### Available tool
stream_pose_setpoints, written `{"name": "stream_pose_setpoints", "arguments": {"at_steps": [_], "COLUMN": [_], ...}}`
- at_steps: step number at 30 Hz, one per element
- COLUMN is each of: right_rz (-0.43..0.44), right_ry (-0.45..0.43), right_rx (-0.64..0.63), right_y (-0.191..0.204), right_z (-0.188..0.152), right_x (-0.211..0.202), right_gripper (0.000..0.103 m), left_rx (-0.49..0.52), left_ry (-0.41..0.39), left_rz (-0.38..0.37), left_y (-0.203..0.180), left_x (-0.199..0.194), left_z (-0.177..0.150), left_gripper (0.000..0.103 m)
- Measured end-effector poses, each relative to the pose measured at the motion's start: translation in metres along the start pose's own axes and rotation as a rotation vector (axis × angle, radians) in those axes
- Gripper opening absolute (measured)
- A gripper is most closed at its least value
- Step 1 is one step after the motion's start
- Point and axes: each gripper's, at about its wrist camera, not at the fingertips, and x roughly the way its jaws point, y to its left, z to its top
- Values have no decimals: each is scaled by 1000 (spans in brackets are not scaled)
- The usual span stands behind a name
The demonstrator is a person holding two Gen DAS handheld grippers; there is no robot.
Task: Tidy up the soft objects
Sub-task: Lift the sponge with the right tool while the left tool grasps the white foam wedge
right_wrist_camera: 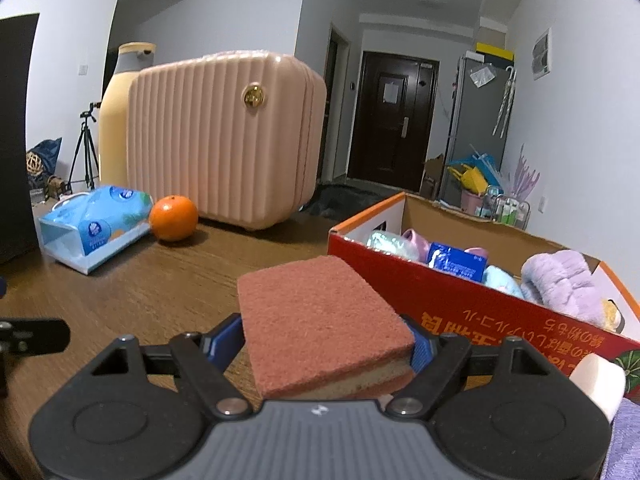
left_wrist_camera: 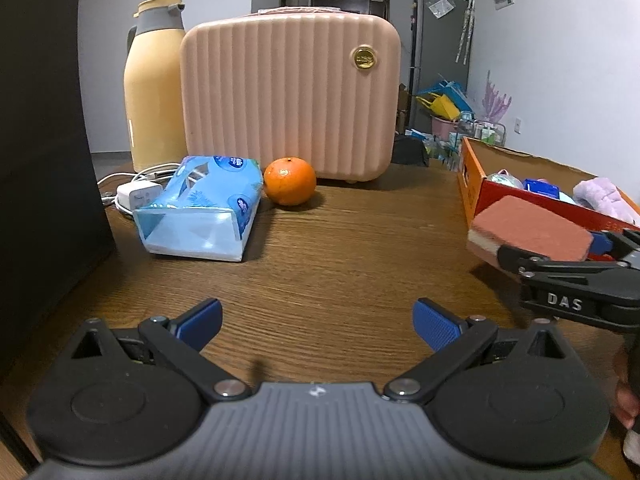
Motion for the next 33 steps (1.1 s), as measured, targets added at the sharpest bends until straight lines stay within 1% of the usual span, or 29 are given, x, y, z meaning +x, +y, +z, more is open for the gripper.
{"name": "stream_pose_setpoints", "arguments": {"at_steps": [7, 12, 22, 33], "right_rz": [-23, -41, -72, -108], "right_ry": [-26, -37, -54, -67], "right_rx": [30, 60, 102, 128], "right_y": [-10, -24, -61, -103], "right_z": [-3, -7, -16, -24], "right_x": [-14, -25, -48, -62], "right_gripper": [81, 81, 81, 81], "left_rx": [-44, -52, -25, 8], "left_ry": [13, 20, 19, 26], "left_rz": [17, 19, -7, -45], "left_y": [-2, -15, -59, -110], "left_x": [5, 7, 6, 9], "left_z": [3, 3, -1, -3], "left_gripper": [103, 103, 103, 103]}}
